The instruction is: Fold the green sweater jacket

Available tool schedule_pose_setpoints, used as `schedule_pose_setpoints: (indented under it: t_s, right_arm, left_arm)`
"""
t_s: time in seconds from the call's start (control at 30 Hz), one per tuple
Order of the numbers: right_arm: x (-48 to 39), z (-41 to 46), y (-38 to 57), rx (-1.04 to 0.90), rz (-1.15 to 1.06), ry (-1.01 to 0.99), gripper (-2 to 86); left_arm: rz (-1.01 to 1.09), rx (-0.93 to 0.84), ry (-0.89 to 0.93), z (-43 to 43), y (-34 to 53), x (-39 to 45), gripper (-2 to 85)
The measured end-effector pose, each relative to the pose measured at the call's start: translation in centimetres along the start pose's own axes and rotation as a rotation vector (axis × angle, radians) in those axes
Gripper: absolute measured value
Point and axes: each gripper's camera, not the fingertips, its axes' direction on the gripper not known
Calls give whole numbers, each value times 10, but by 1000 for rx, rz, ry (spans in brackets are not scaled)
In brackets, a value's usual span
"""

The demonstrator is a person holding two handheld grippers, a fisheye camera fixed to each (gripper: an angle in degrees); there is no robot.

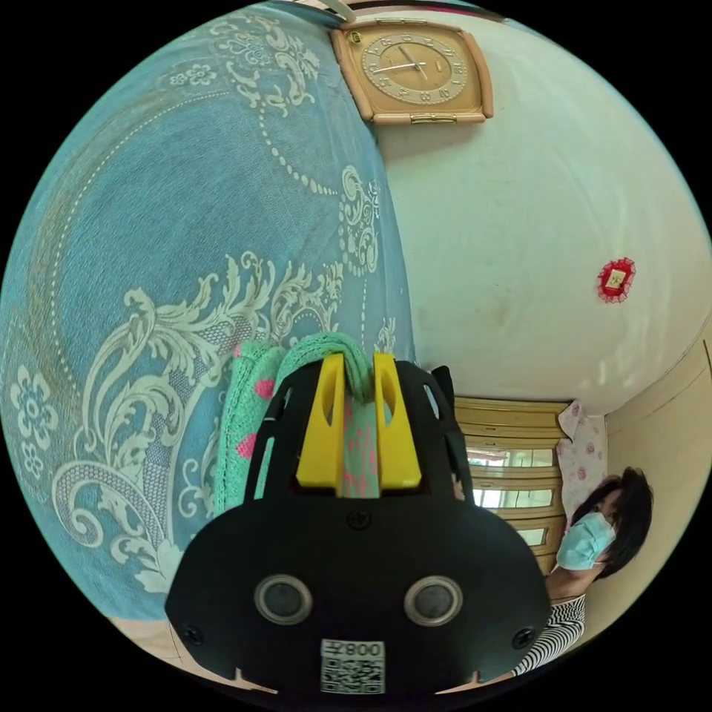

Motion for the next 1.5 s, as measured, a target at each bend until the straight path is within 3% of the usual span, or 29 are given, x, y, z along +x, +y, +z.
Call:
schedule_pose_setpoints:
  t_s: [0.23,0.5,0.6,0.77,0.97,1.1,1.23,1.37,1.5]
  right_arm:
    - [-20,9,-8,23,36,-48,22]
    - [-66,-5,15,154,9,14,51]
    - [-129,22,30,124,-156,130,68]
    - [-229,150,30,-128,-402,409,89]
    - [-259,258,24,-292,-461,686,83]
    - [-271,276,32,-279,-489,748,49]
    - [-295,262,40,-214,-514,668,18]
    - [-332,244,47,-88,-579,633,11]
    - [-349,248,37,-33,-609,672,11]
  left_arm:
    - [14,94,-4,8,1,28,87]
    - [283,-127,-117,103,27,108,101]
    - [423,-247,-229,163,39,142,114]
    - [612,-387,-523,261,51,185,122]
    - [713,-429,-855,327,67,196,47]
    - [713,-381,-802,323,76,204,25]
    - [746,-238,-733,296,88,231,16]
    - [792,-121,-747,276,92,257,14]
    - [751,-118,-794,281,83,248,15]
